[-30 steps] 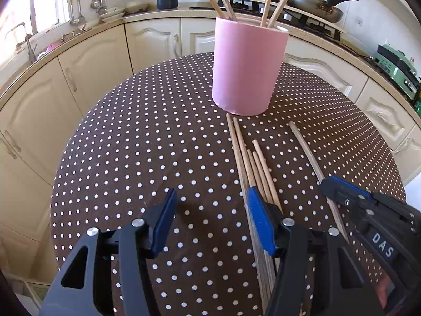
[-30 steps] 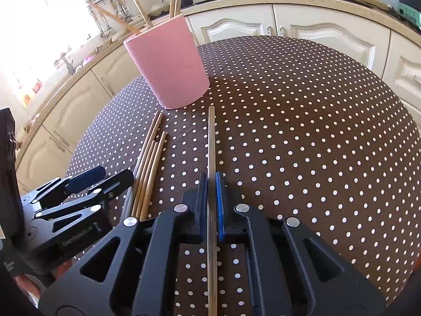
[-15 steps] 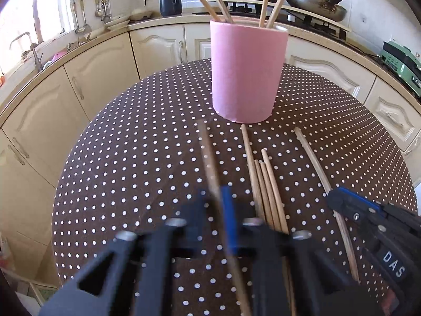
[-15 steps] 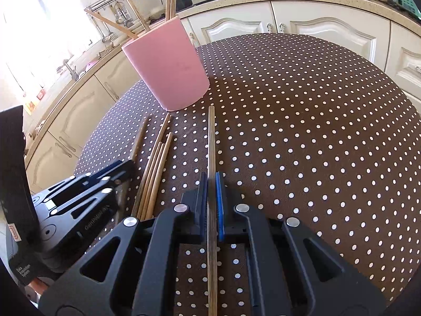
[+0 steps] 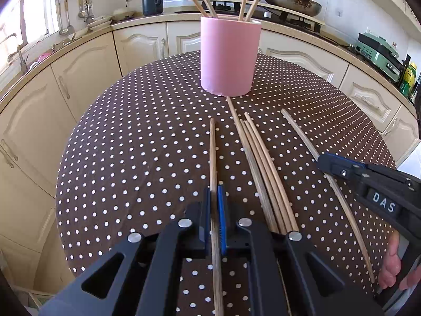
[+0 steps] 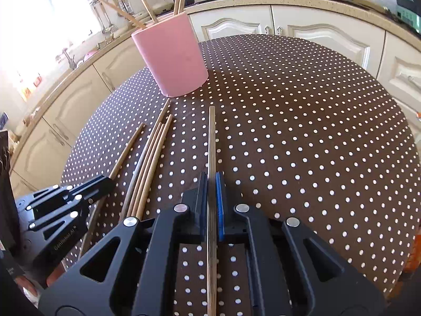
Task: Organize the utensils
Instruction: 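Lift the chopstick off the table with the right gripper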
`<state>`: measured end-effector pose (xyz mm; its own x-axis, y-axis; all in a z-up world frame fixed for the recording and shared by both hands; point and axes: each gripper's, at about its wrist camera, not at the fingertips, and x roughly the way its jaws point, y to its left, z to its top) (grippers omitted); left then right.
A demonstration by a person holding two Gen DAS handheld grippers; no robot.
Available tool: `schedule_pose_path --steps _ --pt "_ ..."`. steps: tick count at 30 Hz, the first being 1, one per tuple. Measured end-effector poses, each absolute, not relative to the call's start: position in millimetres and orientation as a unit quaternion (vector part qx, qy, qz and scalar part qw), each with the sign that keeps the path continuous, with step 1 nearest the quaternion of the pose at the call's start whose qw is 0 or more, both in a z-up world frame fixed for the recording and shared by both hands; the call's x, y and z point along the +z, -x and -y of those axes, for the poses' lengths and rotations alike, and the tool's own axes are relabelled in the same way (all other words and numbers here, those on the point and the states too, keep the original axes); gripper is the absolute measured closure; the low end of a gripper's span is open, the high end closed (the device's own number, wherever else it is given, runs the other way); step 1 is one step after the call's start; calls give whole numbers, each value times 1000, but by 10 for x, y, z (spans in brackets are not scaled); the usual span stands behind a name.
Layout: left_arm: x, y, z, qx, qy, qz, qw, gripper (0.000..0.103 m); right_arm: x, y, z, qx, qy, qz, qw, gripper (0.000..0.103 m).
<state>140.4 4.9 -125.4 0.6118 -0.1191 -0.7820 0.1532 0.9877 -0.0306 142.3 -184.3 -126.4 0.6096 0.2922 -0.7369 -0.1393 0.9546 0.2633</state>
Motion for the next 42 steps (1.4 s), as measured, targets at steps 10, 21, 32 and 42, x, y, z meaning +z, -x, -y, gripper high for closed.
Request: schedule_pose_path --steps 10,21,32,42 --pt "-1252 -1581 -4 -45 -19 -430 901 93 -1270 -1458 1637 100 -41 -425 899 95" --pt "-1260 -1615 -18 -46 -21 -426 904 95 -1265 -1582 1575 91 -27 -424 901 96" --pt "-1149 -1560 -57 -50 -17 -393 918 96 -1059 -1529 1681 109 -57 -382 916 96" --pt "-1079 -1561 -115 -49 -8 -388 920 96 -1189 -1577 1703 93 -34 -422 901 95"
